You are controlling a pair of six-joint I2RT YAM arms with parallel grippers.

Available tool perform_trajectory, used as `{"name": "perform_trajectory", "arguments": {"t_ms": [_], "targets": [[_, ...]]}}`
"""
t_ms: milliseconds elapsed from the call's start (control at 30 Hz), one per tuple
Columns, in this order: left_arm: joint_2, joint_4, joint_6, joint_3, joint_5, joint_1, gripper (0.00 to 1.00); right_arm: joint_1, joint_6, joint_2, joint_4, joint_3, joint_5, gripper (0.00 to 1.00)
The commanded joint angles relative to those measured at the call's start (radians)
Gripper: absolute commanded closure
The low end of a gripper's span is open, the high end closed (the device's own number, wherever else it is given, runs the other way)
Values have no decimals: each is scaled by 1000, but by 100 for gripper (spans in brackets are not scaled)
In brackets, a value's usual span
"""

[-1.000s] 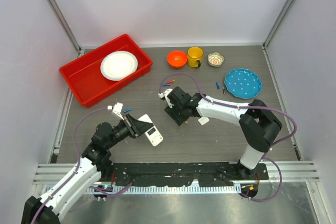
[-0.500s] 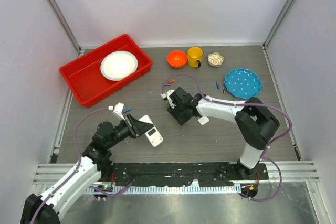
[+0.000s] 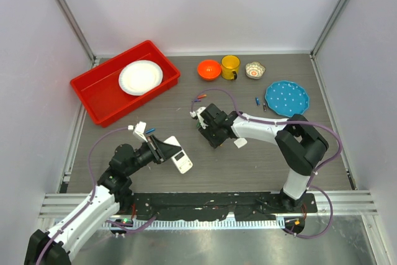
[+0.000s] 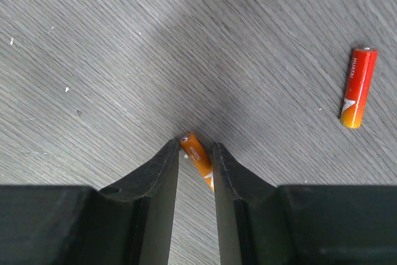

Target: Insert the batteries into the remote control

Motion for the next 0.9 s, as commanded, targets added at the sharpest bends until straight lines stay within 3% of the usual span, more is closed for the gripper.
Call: {"name": "perform_trajectory", "arguments": {"t_ms": [0,200,333,533,733,867], "targets": [[-12,46,7,17,2,-2,100,3,1,8,18,0,-4,67],[-15,44,7,16,3,-3,100,1,5,14,4,6,-1,75],[-15,44,7,16,2,-2,100,1,31,31,-7,17,22,99],[7,69,-4,17,0,-3,100,-7,108,-9,18,14,35,99],[101,124,-14,51,12,-2,100,-1,183,-316,79,7,105,99],[223,196,-2,104,100,-2,100,58,205,-530,72,7,146,99]]}}
